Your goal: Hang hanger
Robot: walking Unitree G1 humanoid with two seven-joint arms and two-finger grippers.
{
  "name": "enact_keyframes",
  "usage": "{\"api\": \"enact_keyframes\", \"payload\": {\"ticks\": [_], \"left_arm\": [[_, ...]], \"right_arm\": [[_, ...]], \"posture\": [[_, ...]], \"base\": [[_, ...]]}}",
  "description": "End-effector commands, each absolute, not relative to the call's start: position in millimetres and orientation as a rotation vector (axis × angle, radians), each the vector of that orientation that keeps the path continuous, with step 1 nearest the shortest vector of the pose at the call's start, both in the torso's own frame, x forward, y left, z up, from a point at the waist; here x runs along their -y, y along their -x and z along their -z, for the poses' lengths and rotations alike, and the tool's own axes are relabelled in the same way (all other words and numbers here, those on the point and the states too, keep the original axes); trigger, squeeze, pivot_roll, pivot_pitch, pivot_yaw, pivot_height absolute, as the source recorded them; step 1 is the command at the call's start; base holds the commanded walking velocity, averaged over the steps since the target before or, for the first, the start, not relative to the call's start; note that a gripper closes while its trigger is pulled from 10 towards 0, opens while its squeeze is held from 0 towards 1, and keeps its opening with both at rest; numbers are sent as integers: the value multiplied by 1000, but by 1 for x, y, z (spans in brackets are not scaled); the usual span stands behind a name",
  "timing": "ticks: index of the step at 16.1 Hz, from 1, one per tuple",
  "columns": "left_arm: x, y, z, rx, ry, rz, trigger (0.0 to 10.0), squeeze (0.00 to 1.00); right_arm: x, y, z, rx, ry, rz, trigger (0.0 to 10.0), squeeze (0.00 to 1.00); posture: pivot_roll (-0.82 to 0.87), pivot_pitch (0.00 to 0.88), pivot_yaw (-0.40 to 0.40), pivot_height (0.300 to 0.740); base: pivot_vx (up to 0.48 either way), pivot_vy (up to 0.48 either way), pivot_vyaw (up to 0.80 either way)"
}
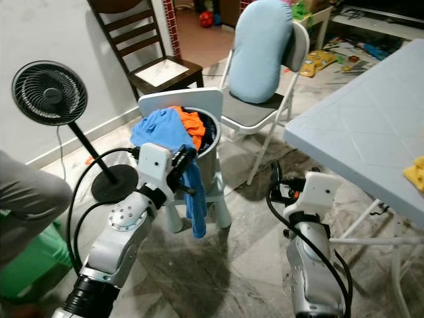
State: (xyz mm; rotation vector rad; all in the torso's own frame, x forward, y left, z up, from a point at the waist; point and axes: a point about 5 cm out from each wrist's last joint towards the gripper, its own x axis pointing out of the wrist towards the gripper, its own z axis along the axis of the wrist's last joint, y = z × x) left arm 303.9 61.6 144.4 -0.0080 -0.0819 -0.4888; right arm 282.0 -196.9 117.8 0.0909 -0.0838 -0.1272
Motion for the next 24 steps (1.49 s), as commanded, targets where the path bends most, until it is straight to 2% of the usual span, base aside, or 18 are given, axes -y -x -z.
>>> {"api": "enact_keyframes", "payload": {"ticks": [1,8,24], "left_arm": [[-65,-304,-142,76,0,494,10000,0],[-54,-299,-140,80,24,530,10000,0],[-54,-297,-136,64,45,539,10000,0]], "right_arm": [[199,-285,-120,91,-92,143,10000,0],[203,-286,-119,86,-79,153,10000,0],[204,-287,-114,60,-78,151,10000,0]], "posture": [[-91,60,109,740],[-108,64,99,740],[-108,57,90,740]], "base": [[0,0,-800],[0,0,-800],[0,-60,-800]]}}
